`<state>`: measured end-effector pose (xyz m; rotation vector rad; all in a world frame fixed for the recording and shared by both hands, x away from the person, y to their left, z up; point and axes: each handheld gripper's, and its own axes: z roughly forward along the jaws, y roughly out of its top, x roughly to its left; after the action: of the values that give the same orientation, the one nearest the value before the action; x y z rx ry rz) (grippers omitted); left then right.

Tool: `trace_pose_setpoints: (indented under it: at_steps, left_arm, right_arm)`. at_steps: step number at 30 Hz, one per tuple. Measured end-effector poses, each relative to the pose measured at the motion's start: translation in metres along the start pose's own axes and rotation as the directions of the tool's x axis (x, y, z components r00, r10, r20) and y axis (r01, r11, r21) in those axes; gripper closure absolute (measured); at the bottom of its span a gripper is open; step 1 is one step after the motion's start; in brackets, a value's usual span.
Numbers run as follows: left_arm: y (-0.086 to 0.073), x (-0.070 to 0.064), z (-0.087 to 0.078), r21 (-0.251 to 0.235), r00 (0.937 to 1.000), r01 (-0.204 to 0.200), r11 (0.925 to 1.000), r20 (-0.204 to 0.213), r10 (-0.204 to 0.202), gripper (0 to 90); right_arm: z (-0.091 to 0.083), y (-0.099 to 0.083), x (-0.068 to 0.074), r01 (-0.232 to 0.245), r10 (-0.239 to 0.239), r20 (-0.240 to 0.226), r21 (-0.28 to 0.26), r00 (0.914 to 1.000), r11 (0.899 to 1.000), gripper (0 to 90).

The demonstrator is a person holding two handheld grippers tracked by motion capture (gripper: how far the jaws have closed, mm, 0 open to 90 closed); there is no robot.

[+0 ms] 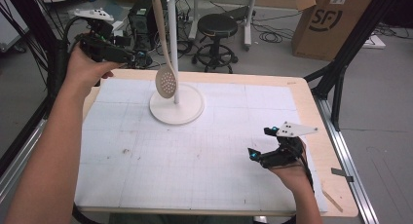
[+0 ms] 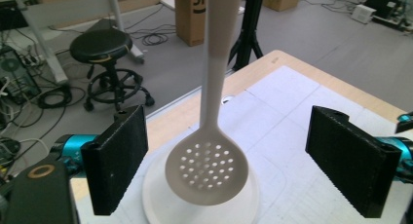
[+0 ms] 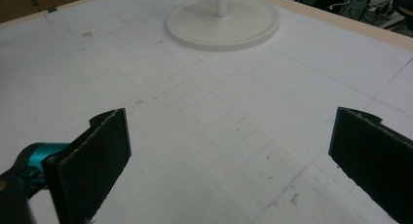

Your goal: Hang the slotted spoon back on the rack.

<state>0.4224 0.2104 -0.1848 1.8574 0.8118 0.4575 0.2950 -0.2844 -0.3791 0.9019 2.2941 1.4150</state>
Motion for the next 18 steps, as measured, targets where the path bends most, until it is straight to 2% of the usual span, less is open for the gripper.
trace_pose_setpoints:
  at_steps: [4, 6, 11, 18]
  left_arm:
    - [-0.003, -0.002, -0.003, -0.025, 0.9999, -0.007, 0.9997, 0.010, 0.007, 12.4]
    - [-0.006, -0.004, -0.004, -0.038, 0.9996, -0.008, 0.9992, 0.029, 0.009, 10.6]
    - [-0.010, -0.009, -0.008, -0.047, 0.9982, -0.023, 0.9986, 0.055, 0.025, 6.7]
    - [-0.022, -0.018, -0.012, -0.065, 0.9931, -0.063, 0.9959, 0.095, 0.069, 5.4]
  right_arm:
    - [0.000, 0.000, 0.000, 0.001, -0.001, 0.000, 0.002, 1.0000, 1.000, 0.4]
    - [0.000, 0.000, 0.000, 0.002, -0.002, -0.002, 0.001, 1.0000, 1.000, 0.4]
    - [0.000, 0.001, 0.001, 0.005, -0.005, -0.003, -0.001, 1.0000, 1.000, 0.4]
    - [0.000, 0.001, 0.001, 0.001, -0.001, -0.001, -0.001, 1.0000, 1.000, 0.4]
